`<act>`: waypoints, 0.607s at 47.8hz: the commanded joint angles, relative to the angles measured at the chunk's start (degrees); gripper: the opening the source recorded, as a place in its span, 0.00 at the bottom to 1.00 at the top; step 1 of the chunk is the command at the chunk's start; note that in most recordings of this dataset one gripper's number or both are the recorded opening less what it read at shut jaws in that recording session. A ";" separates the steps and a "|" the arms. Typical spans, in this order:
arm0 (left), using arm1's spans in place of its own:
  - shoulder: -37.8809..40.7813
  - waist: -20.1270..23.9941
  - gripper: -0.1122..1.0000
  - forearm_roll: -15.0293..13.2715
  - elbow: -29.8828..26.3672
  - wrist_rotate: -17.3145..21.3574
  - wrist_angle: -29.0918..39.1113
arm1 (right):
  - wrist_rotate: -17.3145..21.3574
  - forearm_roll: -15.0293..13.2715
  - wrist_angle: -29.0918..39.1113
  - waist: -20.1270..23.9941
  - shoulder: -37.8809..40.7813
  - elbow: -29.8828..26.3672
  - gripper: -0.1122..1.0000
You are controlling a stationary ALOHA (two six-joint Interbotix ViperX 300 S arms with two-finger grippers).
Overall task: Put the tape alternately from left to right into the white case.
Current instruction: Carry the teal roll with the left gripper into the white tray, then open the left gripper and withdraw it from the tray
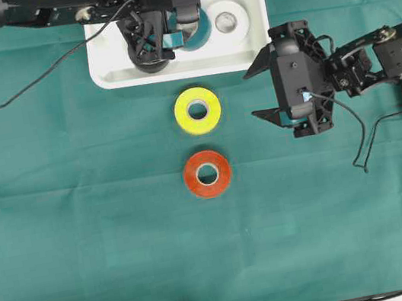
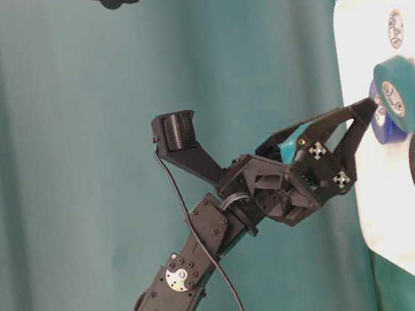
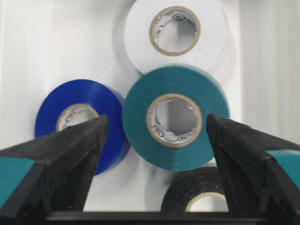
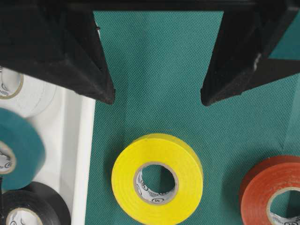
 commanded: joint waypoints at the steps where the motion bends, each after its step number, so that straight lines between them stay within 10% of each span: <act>1: -1.67 0.00 0.88 0.09 0.18 -0.18 -0.44 | 0.09 0.00 -0.44 0.18 -0.53 -0.35 0.83; 29: -3.69 -1.76 0.87 0.00 1.85 -0.53 -0.09 | 0.09 0.00 -0.44 0.18 -0.53 -0.35 0.83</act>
